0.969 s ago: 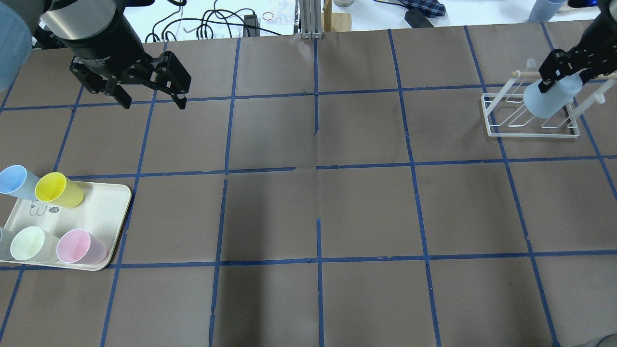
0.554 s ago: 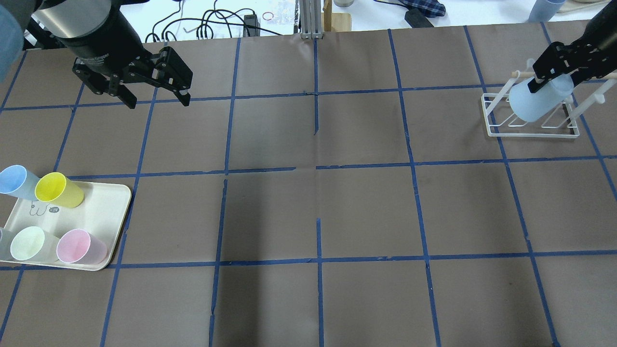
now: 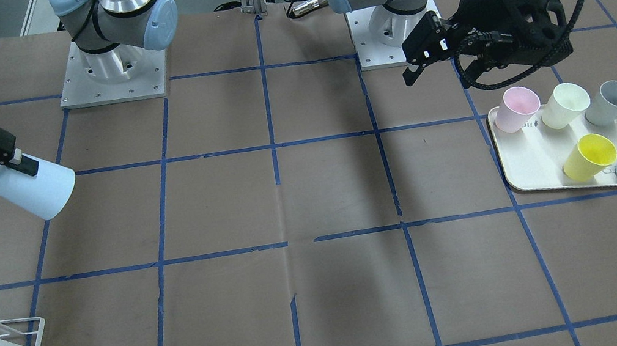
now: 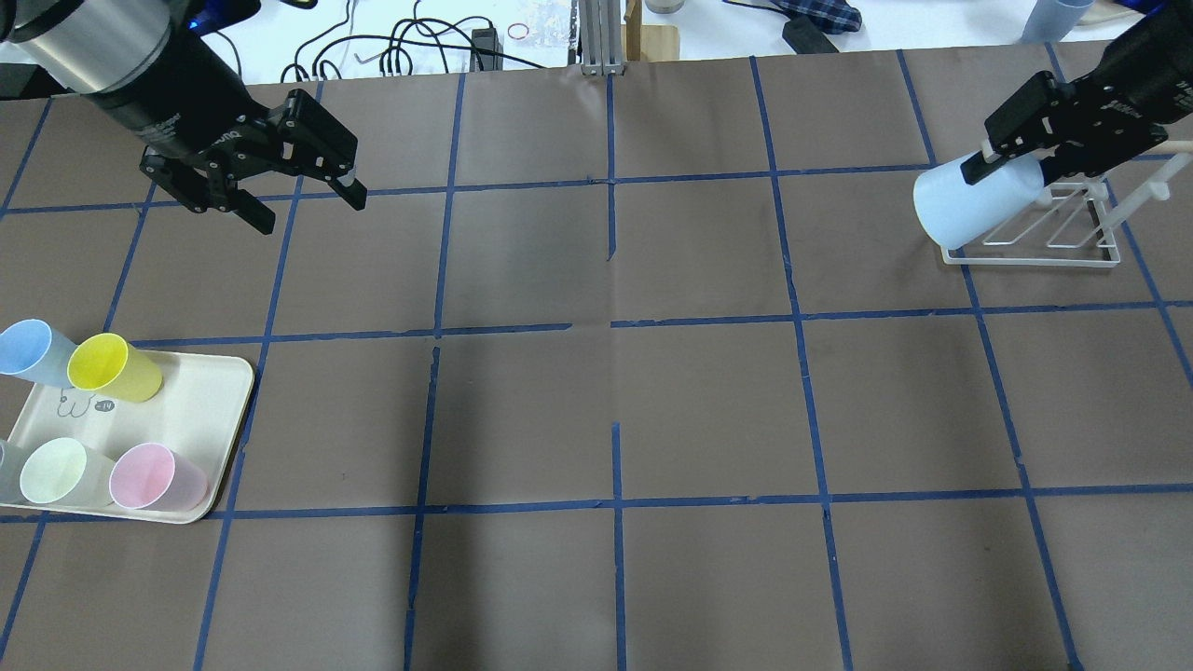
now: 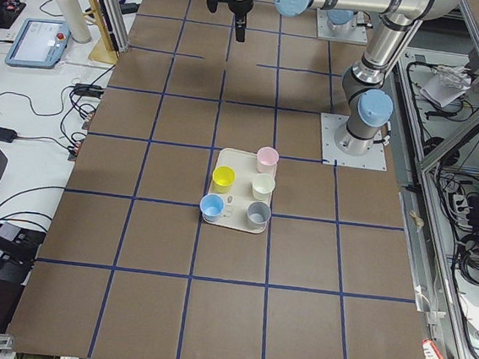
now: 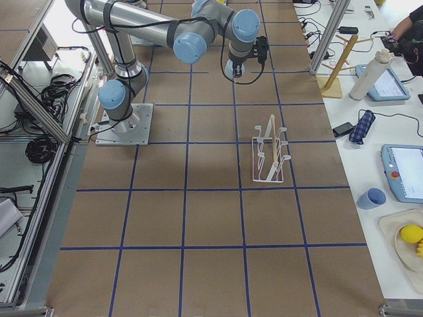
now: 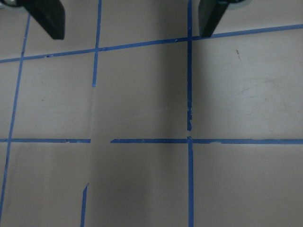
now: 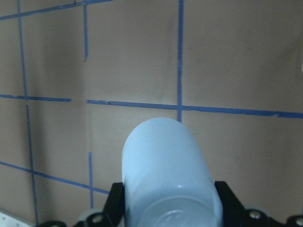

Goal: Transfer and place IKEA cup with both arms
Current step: 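Lift the light blue cup off the rack with the right gripper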

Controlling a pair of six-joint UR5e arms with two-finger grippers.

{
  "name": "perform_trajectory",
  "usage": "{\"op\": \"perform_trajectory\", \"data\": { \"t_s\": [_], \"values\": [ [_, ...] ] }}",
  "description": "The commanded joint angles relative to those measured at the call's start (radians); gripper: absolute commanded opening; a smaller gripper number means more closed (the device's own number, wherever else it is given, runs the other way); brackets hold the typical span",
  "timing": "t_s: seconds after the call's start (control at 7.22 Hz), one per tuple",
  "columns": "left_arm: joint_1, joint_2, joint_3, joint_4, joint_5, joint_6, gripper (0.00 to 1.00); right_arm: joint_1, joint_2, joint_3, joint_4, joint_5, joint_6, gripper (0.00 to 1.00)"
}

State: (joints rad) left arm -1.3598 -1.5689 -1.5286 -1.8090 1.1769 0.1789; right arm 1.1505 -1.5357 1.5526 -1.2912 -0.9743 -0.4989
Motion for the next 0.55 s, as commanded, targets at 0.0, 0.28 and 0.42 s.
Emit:
{"op": "perform_trajectory", "data": {
  "t_s": [0.0, 0.28, 0.42],
  "values": [
    [0.074, -0.003, -0.059, -0.094, -0.168, 0.136, 1.00, 0.024, -0.006, 0.001, 0.131, 0.187, -0.061, 0.52],
    [0.073, 0.003, -0.189, -0.096, -0.489, 0.177, 1.00, 0.093, 0.003, 0.003, 0.212, 0.332, -0.124, 0.52],
    [0.061, 0.006, -0.233, -0.096, -0.623, 0.179, 1.00, 0.116, 0.002, 0.013, 0.269, 0.406, -0.150, 0.52]
  ]
}}
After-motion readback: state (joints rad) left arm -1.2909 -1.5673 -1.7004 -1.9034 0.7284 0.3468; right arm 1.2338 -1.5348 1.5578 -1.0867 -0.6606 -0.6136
